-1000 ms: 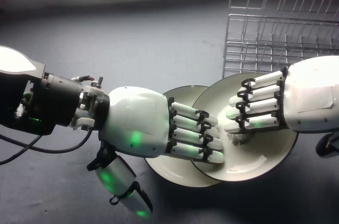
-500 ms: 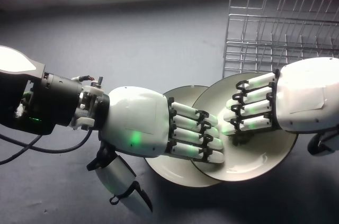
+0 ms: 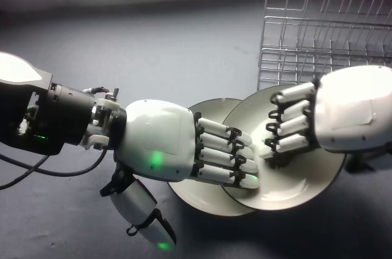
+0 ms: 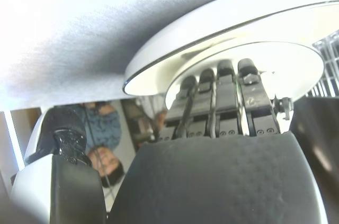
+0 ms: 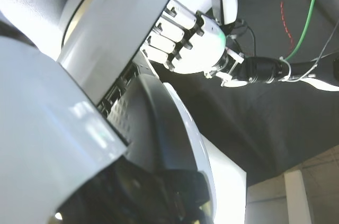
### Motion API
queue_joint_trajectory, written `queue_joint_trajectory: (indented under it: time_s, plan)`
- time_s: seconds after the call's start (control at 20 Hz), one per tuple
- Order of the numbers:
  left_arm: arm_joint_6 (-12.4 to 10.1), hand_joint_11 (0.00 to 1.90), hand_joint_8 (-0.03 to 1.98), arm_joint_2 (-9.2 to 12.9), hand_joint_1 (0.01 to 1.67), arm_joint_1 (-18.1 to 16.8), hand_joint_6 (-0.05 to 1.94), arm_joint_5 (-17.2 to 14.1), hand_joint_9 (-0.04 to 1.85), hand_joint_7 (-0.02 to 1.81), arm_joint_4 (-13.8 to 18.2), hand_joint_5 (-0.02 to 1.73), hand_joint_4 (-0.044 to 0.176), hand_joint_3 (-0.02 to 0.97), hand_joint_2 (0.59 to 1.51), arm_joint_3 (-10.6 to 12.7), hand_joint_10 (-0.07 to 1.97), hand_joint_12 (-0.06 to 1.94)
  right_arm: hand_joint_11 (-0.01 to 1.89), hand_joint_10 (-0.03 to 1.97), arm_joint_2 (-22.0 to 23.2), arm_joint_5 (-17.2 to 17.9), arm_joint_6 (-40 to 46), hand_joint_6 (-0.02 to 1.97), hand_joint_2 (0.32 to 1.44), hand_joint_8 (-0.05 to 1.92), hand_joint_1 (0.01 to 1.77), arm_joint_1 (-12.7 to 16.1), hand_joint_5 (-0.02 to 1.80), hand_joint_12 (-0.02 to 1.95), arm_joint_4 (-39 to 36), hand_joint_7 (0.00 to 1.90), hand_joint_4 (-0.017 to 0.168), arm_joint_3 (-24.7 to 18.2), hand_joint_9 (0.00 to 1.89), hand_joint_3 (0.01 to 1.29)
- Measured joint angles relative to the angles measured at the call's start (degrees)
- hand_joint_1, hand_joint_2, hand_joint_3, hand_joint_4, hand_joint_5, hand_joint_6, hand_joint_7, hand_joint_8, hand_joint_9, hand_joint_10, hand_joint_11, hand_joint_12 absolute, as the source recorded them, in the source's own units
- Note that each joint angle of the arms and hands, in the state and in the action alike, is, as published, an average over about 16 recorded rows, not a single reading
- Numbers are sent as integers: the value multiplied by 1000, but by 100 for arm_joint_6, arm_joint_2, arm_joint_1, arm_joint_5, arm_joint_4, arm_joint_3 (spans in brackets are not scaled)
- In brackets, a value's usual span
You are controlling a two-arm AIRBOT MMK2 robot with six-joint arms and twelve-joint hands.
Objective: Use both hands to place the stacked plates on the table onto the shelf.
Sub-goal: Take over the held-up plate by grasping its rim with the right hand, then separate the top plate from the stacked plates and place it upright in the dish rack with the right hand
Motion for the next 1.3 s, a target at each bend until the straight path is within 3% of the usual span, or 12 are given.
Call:
queue_joint_trajectory:
  time_s: [0.35,0.6,0.95,1.3]
  plan:
    - [-86,13,-11,68,14,-72,-32,-14,19,-6,-57,-14,-6,20,1057,24,4,5,586,245,-15,155,-27,140,950,-22,1265,36,683,995,76,784,-7,-7,759,13]
    - [-155,13,0,325,14,-242,-16,41,20,4,-181,-8,-2,20,1059,-34,5,5,870,474,-13,237,-42,248,941,36,1277,90,811,884,97,956,-10,-34,917,14]
    - [-213,14,14,986,14,-593,8,143,20,14,-320,2,3,20,1057,-323,5,4,993,813,6,206,-30,388,929,214,1278,310,855,845,91,1015,-10,-122,1003,14]
    - [-218,14,13,1784,13,-893,16,257,20,16,-279,12,2,20,1051,-731,5,3,962,934,31,80,-14,558,930,458,1294,696,896,875,222,1043,-7,-273,1043,14]
